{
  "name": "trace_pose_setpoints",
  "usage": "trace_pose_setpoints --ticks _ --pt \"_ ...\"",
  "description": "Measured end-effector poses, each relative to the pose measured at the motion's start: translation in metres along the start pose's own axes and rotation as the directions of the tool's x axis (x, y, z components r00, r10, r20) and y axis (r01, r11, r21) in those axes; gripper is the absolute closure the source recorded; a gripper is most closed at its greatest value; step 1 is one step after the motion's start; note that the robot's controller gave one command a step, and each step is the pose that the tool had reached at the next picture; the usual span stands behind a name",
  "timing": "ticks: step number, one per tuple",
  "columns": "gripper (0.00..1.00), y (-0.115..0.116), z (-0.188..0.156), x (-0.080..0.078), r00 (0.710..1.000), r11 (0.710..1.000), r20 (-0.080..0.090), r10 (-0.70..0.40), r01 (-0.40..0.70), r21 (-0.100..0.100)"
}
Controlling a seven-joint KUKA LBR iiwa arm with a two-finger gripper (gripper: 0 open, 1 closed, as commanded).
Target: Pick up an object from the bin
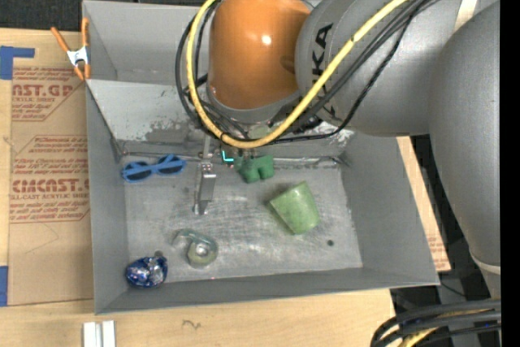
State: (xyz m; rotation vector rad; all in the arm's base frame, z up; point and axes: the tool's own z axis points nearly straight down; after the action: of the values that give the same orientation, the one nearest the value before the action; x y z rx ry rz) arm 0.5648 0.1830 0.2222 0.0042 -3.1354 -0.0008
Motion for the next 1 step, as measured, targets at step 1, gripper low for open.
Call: trace_pose_setpoints --ticks 1 --pt "0.00 0.0345 0.1275 0.0328 0.999 0.999 -0.002 0.048 -0.048 0.001"
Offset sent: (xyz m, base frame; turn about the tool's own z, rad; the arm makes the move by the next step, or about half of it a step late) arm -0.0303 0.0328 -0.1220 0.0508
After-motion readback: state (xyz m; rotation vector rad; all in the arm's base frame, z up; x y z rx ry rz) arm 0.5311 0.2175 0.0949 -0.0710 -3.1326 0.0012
